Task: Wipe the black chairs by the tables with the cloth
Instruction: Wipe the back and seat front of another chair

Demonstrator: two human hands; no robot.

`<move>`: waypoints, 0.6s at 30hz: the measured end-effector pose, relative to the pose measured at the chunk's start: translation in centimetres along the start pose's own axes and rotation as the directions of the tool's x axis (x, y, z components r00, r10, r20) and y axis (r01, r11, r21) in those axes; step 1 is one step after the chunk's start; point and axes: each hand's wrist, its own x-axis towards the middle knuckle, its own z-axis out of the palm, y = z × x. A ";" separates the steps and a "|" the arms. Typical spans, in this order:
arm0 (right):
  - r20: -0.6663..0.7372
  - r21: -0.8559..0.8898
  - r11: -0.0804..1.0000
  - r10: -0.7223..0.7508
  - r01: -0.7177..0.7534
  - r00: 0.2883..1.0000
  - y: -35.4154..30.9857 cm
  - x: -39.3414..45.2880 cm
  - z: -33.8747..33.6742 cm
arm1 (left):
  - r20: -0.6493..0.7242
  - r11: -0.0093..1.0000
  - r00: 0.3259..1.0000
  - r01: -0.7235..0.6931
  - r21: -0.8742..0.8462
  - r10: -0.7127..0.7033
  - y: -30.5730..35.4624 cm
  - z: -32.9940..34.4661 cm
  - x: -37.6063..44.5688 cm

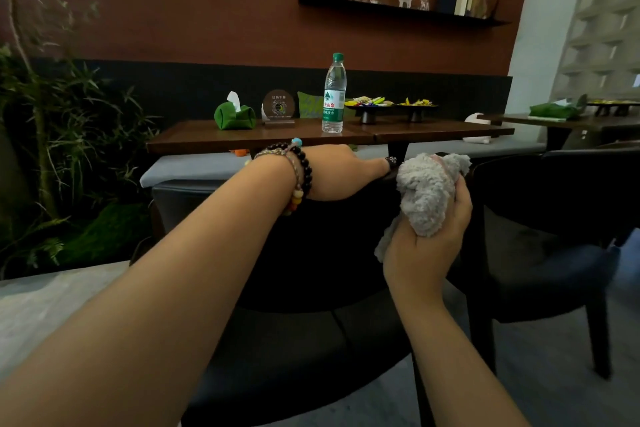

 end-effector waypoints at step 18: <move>0.056 0.151 0.566 0.814 -0.811 0.578 6.2 14.6 -1.4 | 0.012 0.998 1.000 0.006 -0.056 -0.005 0.7 0.0 -1.0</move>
